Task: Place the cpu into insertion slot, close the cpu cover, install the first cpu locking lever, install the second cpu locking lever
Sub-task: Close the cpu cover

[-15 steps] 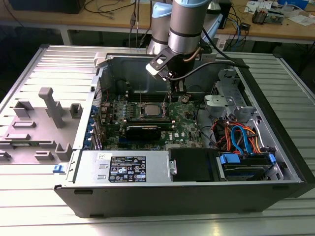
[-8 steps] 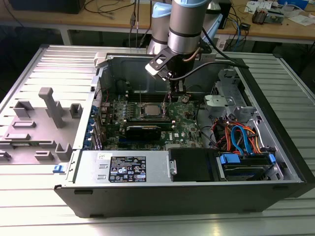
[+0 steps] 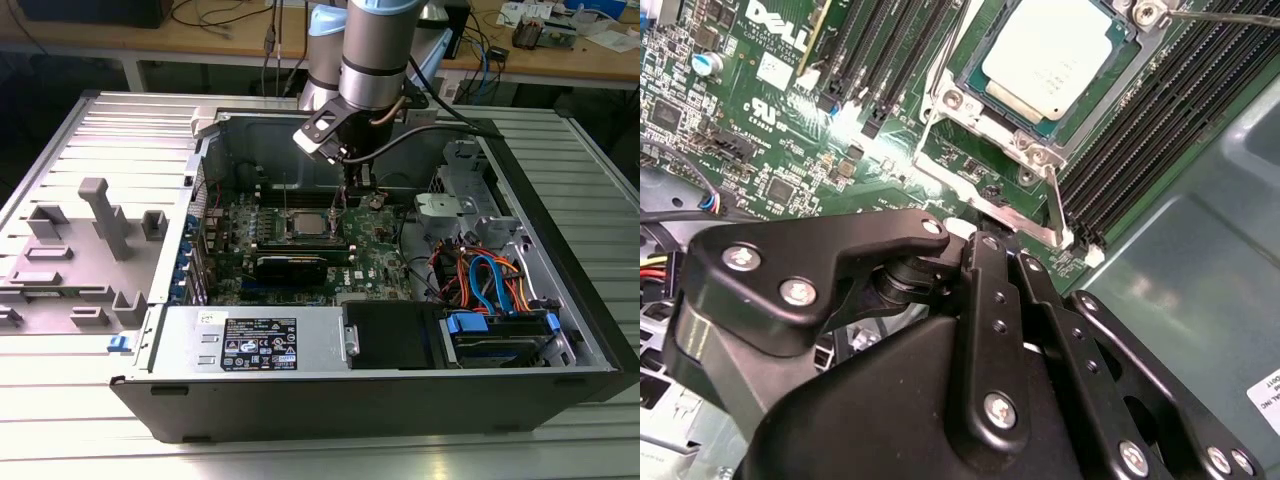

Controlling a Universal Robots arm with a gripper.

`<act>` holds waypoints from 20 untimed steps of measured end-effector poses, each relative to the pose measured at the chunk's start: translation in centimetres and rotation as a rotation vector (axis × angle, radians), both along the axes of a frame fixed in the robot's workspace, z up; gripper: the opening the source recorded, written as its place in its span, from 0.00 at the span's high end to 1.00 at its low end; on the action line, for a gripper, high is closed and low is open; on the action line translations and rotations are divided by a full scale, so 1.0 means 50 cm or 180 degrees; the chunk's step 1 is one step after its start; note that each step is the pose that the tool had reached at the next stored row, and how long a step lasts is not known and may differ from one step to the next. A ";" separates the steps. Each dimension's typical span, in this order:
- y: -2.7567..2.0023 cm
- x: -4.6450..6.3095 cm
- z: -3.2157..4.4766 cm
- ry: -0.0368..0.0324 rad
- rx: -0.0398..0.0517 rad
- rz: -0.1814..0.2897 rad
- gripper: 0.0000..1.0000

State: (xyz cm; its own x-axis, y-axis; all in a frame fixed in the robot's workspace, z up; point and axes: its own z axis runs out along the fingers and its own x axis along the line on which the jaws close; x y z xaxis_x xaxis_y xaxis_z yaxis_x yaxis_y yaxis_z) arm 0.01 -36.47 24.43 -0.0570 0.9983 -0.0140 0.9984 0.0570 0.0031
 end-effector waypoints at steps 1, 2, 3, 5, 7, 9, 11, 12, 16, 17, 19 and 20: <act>0.0000 0.000 0.000 0.0000 0.0000 0.0000 0.89; 0.0000 -0.001 0.000 0.0000 0.0000 0.0000 0.89; 0.0000 -0.001 0.000 0.0000 0.0000 0.0000 0.89; 0.0000 -0.002 0.000 0.0000 0.0000 0.0000 0.89; 0.0000 -0.004 0.000 0.0000 0.0000 0.0000 0.89; 0.0000 -0.005 0.000 0.0000 0.0000 0.0000 0.89; 0.0000 -0.007 0.000 0.0000 0.0000 0.0000 0.89; 0.0000 -0.008 0.000 0.0001 0.0000 0.0000 0.89; 0.0000 -0.010 0.000 0.0001 0.0000 0.0000 0.89; 0.0000 -0.011 0.000 0.0001 0.0000 0.0000 0.89; 0.0000 -0.012 0.000 0.0001 0.0000 0.0000 0.89; 0.0000 -0.013 -0.001 0.0001 0.0000 0.0000 0.89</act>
State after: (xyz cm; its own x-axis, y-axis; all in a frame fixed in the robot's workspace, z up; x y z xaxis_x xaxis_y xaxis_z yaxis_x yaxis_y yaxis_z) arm -0.65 -36.47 24.40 -0.0570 0.9983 -0.0139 0.9984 0.0570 0.0027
